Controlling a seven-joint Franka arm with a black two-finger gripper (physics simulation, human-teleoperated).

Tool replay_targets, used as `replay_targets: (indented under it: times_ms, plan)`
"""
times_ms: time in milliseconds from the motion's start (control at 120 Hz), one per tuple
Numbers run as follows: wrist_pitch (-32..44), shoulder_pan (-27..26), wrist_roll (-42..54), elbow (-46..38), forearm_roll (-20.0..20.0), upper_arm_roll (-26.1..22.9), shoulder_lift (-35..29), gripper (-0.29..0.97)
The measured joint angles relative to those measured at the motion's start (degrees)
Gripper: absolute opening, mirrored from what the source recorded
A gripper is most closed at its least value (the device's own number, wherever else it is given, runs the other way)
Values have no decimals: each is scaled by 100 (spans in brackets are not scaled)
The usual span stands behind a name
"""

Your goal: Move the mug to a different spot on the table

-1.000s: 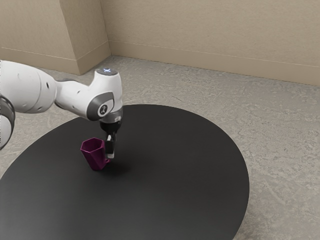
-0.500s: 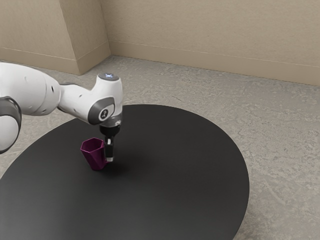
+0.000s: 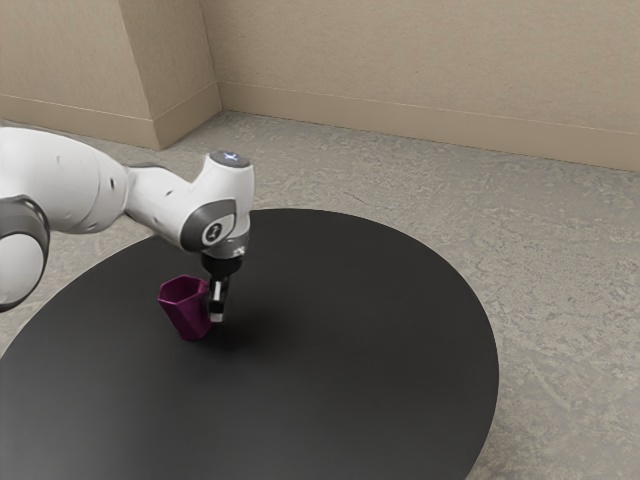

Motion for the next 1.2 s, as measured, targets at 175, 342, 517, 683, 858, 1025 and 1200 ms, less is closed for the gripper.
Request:
replay_targets:
  times_ms: [175,342,517,683,858,1025,1200]
  plan:
    - [-639,-308,5,353,376,1,16,5]
    - [-1142,-725,-38,435,563,15,16,7]
    - [-1536,-1172,-88,620,610,9,71,7]
    - [-1856,-1443,-171,623,630,14,140,7]
    - [-2093,-1527,-268,627,643,16,204,6]
    - [-2193,-1520,-331,857,706,17,445,6]
    - [-2235,-1550,-382,934,723,15,535,6]
